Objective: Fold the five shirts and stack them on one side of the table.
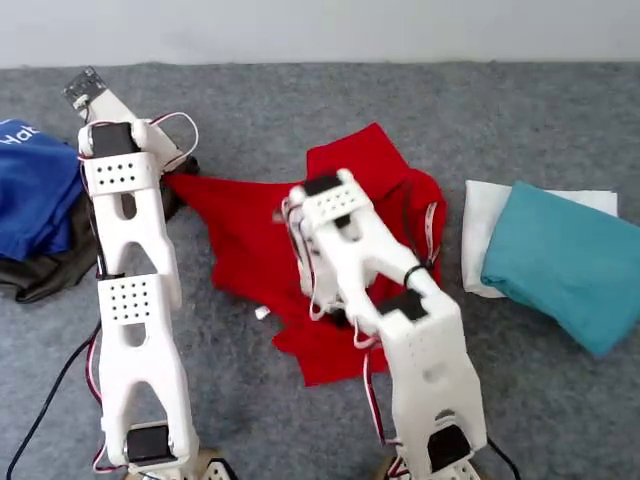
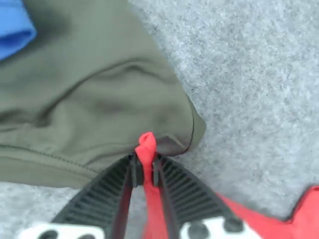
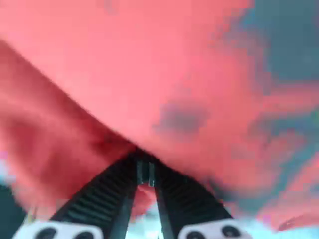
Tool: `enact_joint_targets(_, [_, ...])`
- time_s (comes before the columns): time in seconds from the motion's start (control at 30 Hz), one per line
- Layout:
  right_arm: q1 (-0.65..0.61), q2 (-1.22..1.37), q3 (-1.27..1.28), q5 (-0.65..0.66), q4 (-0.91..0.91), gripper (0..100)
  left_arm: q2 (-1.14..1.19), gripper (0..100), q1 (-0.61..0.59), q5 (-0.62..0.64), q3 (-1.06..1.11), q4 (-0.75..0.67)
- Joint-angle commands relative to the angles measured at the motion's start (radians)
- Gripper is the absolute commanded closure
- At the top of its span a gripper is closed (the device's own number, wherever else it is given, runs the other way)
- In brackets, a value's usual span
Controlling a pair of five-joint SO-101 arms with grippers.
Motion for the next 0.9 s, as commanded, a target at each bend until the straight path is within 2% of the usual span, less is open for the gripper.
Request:
enact_joint_targets(0.0, [-0.07, -0.234, 0.244, 0.049, 0.035, 99.0, -0.086, 99, -0.015, -0.086, 0.036, 0.02])
enact_joint_targets(0.17, [-0.125, -0.341, 0.397, 0.055, -0.005, 99.0, -0.235, 99, -0.017, -0.152, 0.374, 0.017])
enact_joint_targets(0.33, [-0.085, -0.381, 0.382, 0.057, 0.024, 98.9, -0.423, 99, -0.005, -0.184, 0.653, 0.006])
enact_joint_targets(0.63, [0.174, -0.553, -0.137, 0.048, -0.007, 97.4, -0.644, 99, 0.017, -0.195, 0.935, -0.02])
enact_joint_targets(0.8, [0.239, -0.366, -0.347, -0.048, -0.202, 82.4, -0.729, 99, 0.015, -0.193, 1.158, -0.17])
enact_joint_targets(0.87, [0.237, -0.229, -0.425, -0.072, -0.248, 82.5, -0.758, 99, 0.018, -0.192, 1.239, -0.247])
